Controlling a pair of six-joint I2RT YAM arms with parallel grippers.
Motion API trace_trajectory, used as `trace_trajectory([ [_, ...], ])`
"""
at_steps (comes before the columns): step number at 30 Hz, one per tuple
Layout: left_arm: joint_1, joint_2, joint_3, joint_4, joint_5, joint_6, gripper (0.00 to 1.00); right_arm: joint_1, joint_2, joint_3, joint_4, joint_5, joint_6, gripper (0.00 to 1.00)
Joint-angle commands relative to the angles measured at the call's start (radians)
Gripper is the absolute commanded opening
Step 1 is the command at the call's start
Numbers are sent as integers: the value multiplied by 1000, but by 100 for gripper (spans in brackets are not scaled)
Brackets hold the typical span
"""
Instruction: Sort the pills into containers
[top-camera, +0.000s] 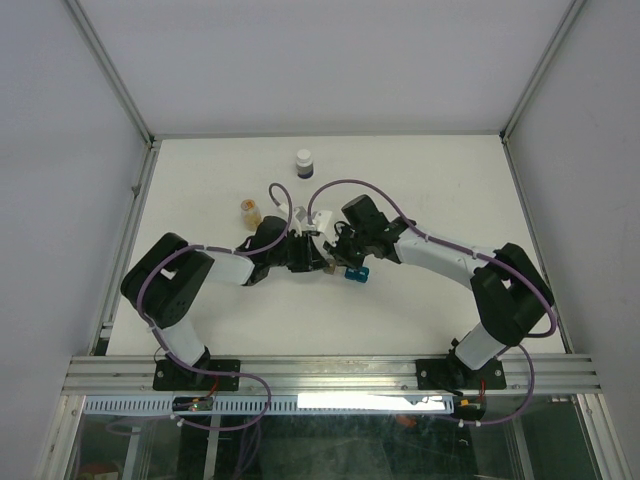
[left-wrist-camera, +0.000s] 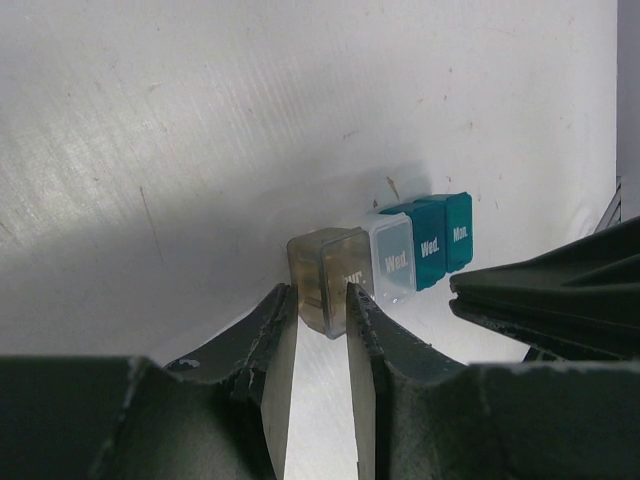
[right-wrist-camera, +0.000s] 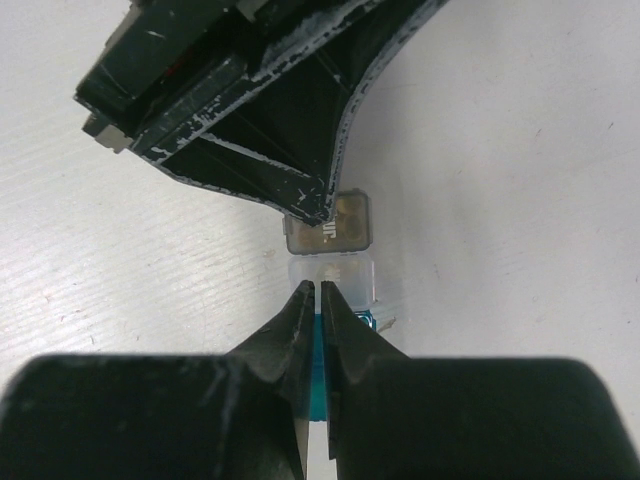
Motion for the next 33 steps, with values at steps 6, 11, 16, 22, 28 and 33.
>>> trace_trajectory([
  [6,-10,-26,45,-10,25,23,30,-21,-40,61,-13,-82,14,8],
  [11,-11,-64,3,13,2,12,32,-30,-37,49,-12,-102,6,9],
  [16,-20,-100,-4,22,-9,22,34,-32,-31,51,-19,-118,0,9],
  [22,-22,-114,-22,51,4,40,38,-43,-42,59,-31,-153,0,9],
  [28,-22,-114,-7,51,23,49,38,-45,-55,46,-26,-155,-5,9],
  [33,-22,-104,-10,79,35,52,38,-46,-62,49,-30,-158,-4,9],
])
